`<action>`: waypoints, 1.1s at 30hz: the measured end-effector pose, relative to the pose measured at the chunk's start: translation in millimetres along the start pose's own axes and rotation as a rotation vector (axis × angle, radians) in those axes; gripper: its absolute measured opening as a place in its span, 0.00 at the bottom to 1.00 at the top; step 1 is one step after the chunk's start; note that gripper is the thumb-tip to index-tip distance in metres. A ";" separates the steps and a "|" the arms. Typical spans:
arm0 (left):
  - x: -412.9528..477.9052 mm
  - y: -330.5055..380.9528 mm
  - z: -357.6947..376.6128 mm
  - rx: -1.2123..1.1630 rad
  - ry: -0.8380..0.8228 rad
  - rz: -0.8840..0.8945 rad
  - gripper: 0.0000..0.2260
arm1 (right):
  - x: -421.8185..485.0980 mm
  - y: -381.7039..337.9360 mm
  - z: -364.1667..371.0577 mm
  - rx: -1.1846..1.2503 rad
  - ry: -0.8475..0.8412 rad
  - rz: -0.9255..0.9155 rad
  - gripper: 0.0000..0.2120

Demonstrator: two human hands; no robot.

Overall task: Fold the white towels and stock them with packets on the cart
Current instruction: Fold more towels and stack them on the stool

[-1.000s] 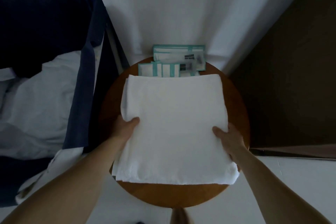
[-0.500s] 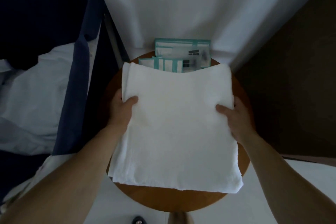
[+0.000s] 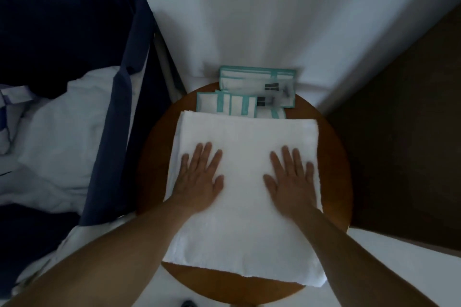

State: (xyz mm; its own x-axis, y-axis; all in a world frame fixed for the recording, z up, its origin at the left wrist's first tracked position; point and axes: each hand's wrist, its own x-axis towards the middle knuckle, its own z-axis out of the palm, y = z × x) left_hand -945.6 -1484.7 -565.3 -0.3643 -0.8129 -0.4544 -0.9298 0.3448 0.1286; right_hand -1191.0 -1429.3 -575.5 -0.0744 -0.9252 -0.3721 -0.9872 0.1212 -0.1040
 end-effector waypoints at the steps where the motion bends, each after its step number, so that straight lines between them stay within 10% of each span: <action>1: 0.2 0.5 -5.7 0.013 -0.026 -0.001 0.32 | 0.0 1.6 -2.7 0.006 -0.011 -0.006 0.34; 11: -41.3 -11.9 -141.1 0.044 0.339 -0.027 0.32 | 15.6 -59.2 -109.8 0.154 0.267 -0.196 0.32; 20: -105.0 -185.0 -198.0 -0.096 0.496 -0.374 0.34 | 40.3 -247.6 -204.3 0.298 0.437 -0.602 0.32; 33: -65.4 -429.6 -96.6 -0.237 0.114 -0.427 0.45 | 160.0 -466.0 -97.2 0.039 -0.258 -0.413 0.45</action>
State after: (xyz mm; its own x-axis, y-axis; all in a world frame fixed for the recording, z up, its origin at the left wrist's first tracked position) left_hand -527.4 -1625.0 -505.7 0.0603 -0.9087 -0.4131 -0.9786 -0.1354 0.1551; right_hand -756.7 -1668.8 -496.9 0.3651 -0.7799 -0.5085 -0.9203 -0.2197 -0.3238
